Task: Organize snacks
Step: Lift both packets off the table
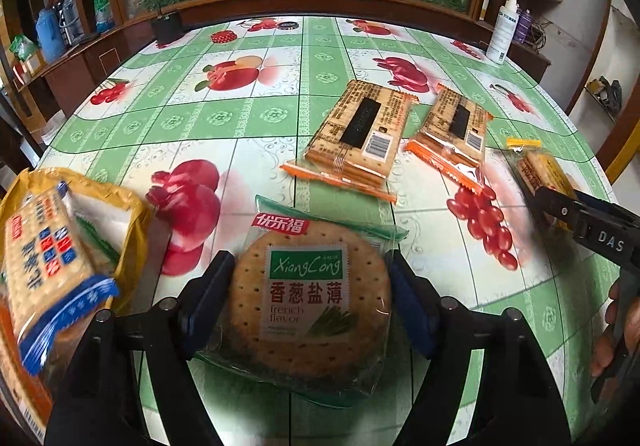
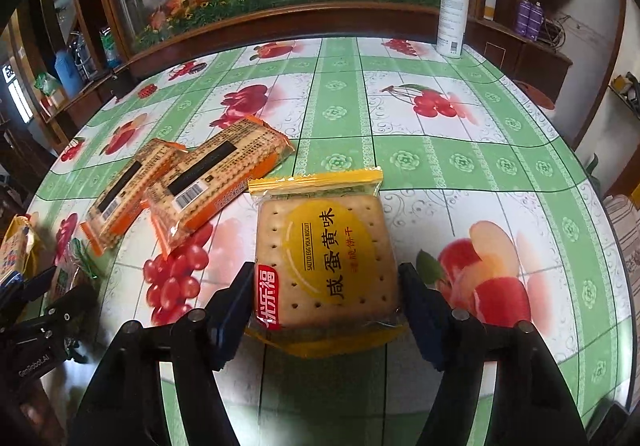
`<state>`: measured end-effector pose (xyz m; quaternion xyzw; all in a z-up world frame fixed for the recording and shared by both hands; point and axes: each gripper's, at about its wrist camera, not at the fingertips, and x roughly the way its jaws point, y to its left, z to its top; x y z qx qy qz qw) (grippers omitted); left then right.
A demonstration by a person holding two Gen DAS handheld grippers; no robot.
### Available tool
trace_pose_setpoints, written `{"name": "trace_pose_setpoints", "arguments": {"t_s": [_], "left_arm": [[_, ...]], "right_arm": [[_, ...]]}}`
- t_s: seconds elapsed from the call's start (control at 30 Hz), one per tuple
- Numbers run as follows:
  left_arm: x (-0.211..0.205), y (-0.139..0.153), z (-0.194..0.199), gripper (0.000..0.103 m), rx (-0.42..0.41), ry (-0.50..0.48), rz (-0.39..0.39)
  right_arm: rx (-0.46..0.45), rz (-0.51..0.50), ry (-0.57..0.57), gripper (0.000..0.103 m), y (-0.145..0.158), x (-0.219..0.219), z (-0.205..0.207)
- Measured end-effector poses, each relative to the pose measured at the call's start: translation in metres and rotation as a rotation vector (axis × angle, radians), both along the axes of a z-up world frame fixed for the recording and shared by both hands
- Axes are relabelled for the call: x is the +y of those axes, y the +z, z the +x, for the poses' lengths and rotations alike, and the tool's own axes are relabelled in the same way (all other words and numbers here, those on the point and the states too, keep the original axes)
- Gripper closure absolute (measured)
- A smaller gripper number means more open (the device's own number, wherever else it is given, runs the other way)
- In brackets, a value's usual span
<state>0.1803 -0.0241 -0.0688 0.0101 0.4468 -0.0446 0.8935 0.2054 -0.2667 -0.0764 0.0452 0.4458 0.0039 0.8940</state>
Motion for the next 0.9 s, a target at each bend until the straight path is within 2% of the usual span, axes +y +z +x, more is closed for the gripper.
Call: {"name": "trace_pose_setpoints", "arguments": {"t_s": [0.17,0.57,0.9], "left_arm": [[0.003,0.006,-0.014,0.028,-0.018,0.016,0.001],[0.008,0.042,-0.064,0.028,-0.132,0.04,0.026],[0.013,0.052,-0.091,0.027,-0.172,0.053,0.024]], "right_arm": [[-0.025,0.017,0.018,0.032,0.01,0.003,-0.018],[-0.097,0.049,0.094,0.032,0.04,0.028,-0.06],[-0.123,0.059,0.119,0.032,0.049,0.035,-0.087]]}}
